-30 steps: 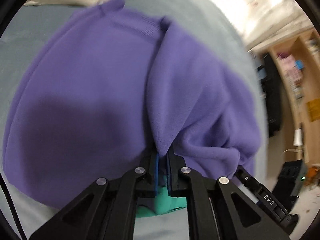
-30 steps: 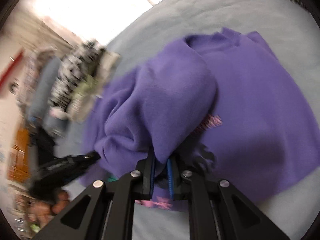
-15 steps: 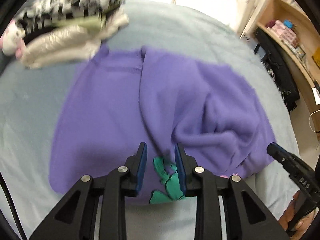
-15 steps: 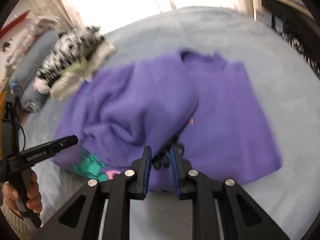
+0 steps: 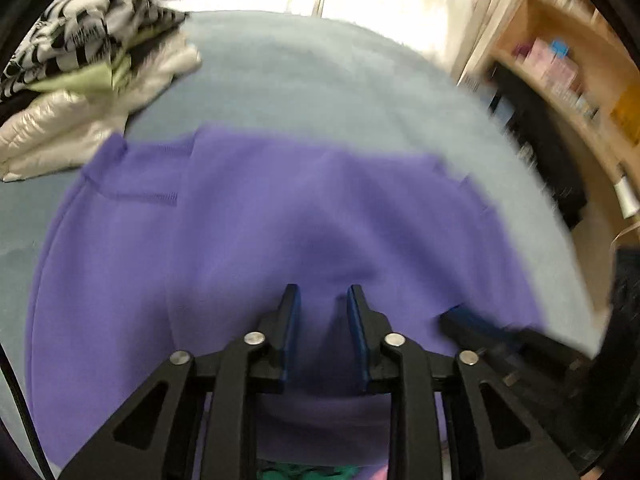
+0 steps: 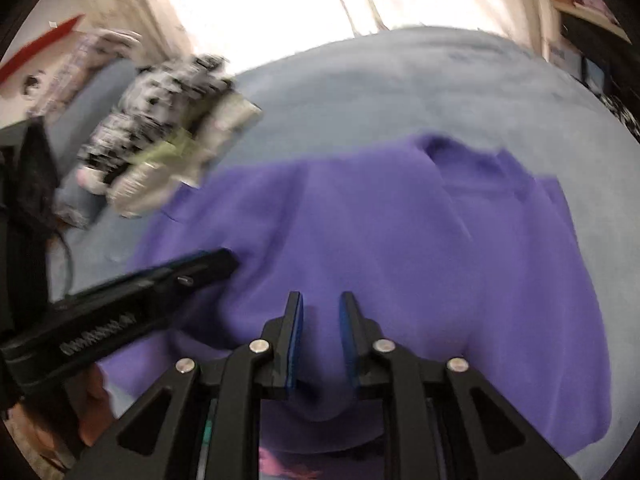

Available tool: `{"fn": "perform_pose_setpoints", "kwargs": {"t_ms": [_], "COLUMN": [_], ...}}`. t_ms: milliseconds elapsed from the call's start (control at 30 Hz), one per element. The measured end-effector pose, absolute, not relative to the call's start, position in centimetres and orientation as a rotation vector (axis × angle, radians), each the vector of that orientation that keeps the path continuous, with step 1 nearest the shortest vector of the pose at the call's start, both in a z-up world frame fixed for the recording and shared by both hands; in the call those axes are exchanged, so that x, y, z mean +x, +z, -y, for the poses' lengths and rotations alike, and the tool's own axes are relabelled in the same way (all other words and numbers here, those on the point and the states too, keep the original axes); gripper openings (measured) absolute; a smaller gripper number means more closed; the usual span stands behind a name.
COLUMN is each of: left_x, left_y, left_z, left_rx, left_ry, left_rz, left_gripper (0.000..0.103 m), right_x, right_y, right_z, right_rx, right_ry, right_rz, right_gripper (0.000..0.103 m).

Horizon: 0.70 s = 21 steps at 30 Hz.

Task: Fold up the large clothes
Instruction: 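Smooth the hood and body flat with both open grippers, then withdraw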

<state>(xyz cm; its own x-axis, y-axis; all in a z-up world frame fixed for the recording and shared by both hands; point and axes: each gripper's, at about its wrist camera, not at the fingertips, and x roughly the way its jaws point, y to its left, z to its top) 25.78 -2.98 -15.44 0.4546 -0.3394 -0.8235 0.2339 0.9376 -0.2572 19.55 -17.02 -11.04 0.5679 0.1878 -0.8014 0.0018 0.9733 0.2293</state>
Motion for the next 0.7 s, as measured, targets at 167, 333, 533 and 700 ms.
{"fn": "perform_pose_setpoints", "kwargs": {"t_ms": [167,333,533,700], "left_x": [23.7,23.1,21.4,20.2], "left_y": [-16.5,-16.1,-15.0,-14.2], "left_z": [3.2,3.5,3.1,3.1], "left_rx": [-0.018,-0.003,-0.036,-0.01], "left_ry": [-0.366,-0.343,-0.34,-0.301], "left_rz": [-1.015,-0.998,-0.991,-0.975], "left_gripper": [0.019,0.02,0.046,0.062], "right_x": [17.9,18.0,17.1,16.1], "right_y": [-11.9,-11.6,-10.1,-9.2], "right_z": [17.7,17.2,17.5,17.4], "right_rx": [0.218,0.237,0.292,0.311], "right_ry": [0.132,0.115,0.111,0.104], "right_rz": [-0.956,-0.96,-0.939,-0.921], "right_gripper": [0.009,0.013,0.014,0.016]}}
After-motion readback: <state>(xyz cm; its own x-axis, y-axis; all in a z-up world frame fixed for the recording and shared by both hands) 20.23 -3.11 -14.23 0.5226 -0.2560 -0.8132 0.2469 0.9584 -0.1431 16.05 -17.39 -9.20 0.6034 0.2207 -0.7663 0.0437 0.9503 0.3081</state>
